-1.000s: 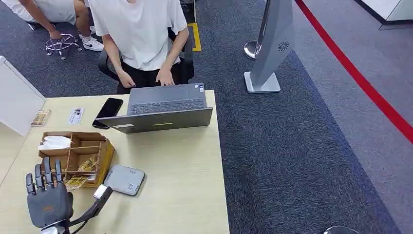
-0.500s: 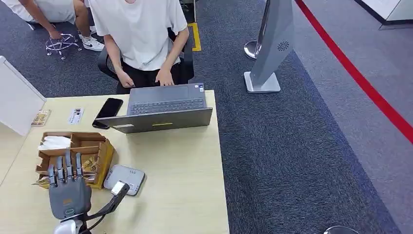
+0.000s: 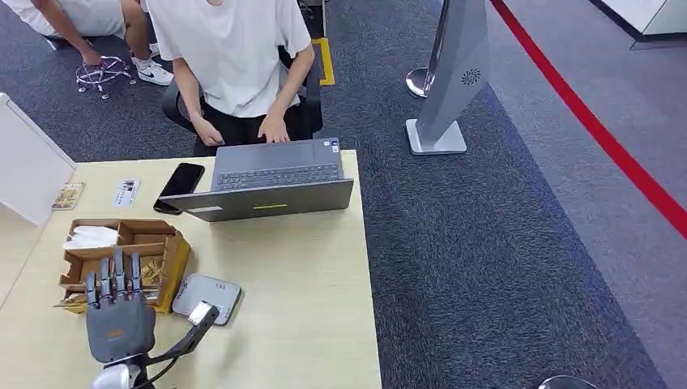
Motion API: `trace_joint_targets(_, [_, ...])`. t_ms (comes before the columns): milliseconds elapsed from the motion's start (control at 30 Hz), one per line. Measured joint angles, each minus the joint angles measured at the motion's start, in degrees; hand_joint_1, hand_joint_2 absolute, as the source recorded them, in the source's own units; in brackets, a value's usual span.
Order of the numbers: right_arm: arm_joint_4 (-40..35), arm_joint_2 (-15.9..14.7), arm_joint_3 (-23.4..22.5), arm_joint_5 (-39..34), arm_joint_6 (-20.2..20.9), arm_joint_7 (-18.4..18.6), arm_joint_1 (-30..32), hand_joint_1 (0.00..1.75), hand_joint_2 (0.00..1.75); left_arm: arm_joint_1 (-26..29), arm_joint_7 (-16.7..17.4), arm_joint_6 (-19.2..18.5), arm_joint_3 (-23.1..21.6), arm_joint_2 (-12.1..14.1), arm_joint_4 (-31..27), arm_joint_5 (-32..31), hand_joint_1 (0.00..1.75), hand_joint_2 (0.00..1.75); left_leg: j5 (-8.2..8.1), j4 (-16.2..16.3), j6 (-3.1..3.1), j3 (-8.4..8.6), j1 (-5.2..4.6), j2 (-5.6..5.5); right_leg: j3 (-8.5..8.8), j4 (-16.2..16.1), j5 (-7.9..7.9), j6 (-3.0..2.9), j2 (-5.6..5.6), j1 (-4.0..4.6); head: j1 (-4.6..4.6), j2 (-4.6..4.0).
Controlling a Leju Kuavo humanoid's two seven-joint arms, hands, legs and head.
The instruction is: Pass the card to the sensor for recognition and then transmit it.
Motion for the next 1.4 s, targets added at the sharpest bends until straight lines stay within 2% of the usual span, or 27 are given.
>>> trace_joint_targets(200, [0.0,0.0,0.0,-0.1,0.0,0.0,0.0,0.0,1.75,0.3,0.7,0.0,-0.3,0.3,0.0,0.0,0.0,1.75,0.0,0.0,0.0,0.0,0.0,0.0,0.0,0.0,0.0,0.0,0.0,0.0,0.02,0.0])
trace_joint_targets(267, [0.0,0.0,0.0,-0.1,0.0,0.0,0.0,0.0,1.75,0.5,2.6,0.0,-0.6,1.1,0.0,0.0,0.0,1.75,0.0,0.0,0.0,0.0,0.0,0.0,0.0,0.0,0.0,0.0,0.0,0.0,0.02,0.0])
trace_joint_targets(400, [0.0,0.0,0.0,-0.2,0.0,0.0,0.0,0.0,1.75,1.4,9.3,0.0,-2.9,3.9,-0.8,0.0,0.0,1.75,0.0,0.0,0.0,0.0,0.01,0.01,-0.01,0.0,0.0,0.0,0.01,0.01,0.0,0.0])
trace_joint_targets(467, [0.0,0.0,0.0,-0.2,0.0,0.0,0.0,0.0,1.75,2.2,10.4,0.0,-3.7,4.8,-1.6,0.0,0.0,1.75,0.0,0.0,0.0,0.0,0.02,0.01,-0.02,0.0,0.0,-0.01,0.01,0.02,0.0,0.0])
trace_joint_targets(700, [0.0,0.0,0.0,-0.3,0.0,0.0,0.0,0.0,1.75,3.9,9.0,0.0,-3.6,5.7,-3.1,0.0,0.0,1.75,0.0,0.0,0.0,-0.02,0.0,0.0,0.0,0.0,-0.01,0.0,0.01,0.0,0.0,0.0])
trace_joint_targets(967, [0.0,0.0,0.0,-0.2,-0.2,0.0,0.0,0.0,1.75,4.5,3.5,0.0,-1.4,5.4,-4.0,0.2,0.0,1.75,0.0,0.0,0.0,-0.01,0.02,0.0,0.0,0.0,-0.01,0.0,0.0,0.02,0.02,0.0])
trace_joint_targets(1400, [0.0,0.0,0.0,-0.1,-0.3,0.0,0.0,0.0,1.75,4.5,2.2,0.0,0.8,4.4,-4.0,0.2,0.0,1.75,0.0,0.0,0.0,-0.01,0.01,0.0,-0.01,0.0,-0.01,0.0,0.0,0.01,0.0,0.0])
